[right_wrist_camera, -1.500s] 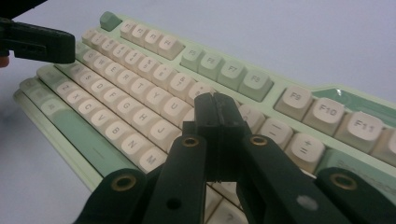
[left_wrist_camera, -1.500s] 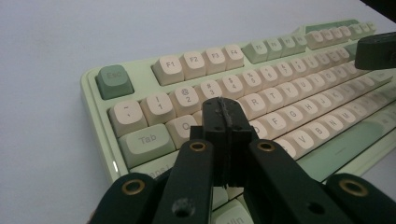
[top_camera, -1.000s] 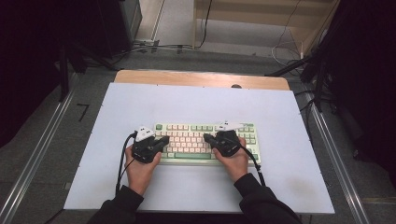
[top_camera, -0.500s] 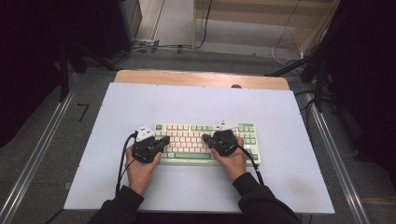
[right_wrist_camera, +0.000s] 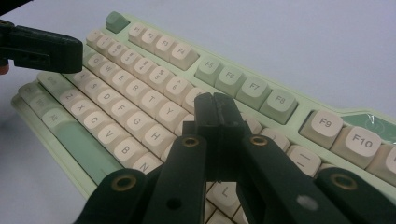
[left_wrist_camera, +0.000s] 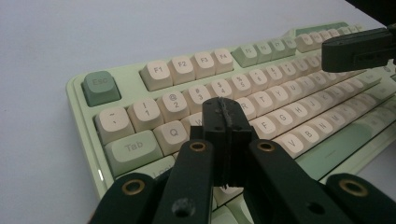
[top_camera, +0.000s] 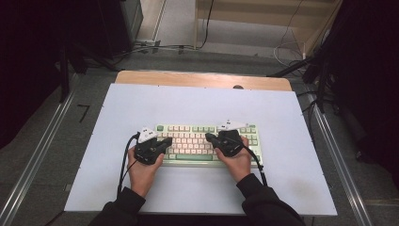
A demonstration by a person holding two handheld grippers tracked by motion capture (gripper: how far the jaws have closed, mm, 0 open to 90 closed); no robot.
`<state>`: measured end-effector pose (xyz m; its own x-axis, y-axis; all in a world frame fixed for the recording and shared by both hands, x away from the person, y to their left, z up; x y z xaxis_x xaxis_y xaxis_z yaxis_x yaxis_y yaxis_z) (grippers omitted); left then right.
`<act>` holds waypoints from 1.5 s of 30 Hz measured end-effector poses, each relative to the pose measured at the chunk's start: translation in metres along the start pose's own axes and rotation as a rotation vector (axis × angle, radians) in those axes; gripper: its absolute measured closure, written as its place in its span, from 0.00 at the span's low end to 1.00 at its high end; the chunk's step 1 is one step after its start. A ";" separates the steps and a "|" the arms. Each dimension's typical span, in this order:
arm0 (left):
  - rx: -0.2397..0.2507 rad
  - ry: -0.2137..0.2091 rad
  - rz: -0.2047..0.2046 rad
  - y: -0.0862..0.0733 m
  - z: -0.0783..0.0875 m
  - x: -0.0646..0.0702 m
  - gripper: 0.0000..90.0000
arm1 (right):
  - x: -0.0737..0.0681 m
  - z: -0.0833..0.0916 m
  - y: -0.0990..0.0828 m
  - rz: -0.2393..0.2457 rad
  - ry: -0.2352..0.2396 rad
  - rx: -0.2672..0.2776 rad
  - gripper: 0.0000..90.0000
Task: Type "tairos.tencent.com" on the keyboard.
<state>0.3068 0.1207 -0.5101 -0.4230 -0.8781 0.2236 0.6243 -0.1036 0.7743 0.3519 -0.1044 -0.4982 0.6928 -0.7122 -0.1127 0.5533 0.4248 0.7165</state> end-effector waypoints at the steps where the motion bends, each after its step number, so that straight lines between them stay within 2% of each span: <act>1: 0.001 0.000 0.001 0.000 0.000 0.000 1.00 | 0.000 0.001 0.000 -0.001 0.000 0.000 0.98; 8: 0.006 -0.009 -0.003 0.003 -0.003 0.003 1.00 | 0.001 0.003 -0.001 0.000 0.000 0.002 0.98; 36: 0.031 -0.002 0.008 0.013 -0.014 0.007 1.00 | 0.006 0.008 -0.005 -0.015 -0.009 0.011 0.98; 45: 0.023 -0.023 -0.009 0.017 -0.021 0.018 1.00 | 0.007 0.011 -0.004 -0.015 -0.008 0.020 0.98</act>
<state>0.3239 0.0930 -0.5054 -0.4439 -0.8661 0.2297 0.6054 -0.1009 0.7895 0.3494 -0.1170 -0.4945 0.6804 -0.7233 -0.1180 0.5545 0.4028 0.7282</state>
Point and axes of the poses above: each handheld gripper's, and its own axes: z roughly backward along the jaws, y roughly out of its top, x roughly to its right, the point moved 4 cm from there along -z, roughly forward along the jaws, and after that the axes turned 5 degrees about -x, right-handed, at the moved point
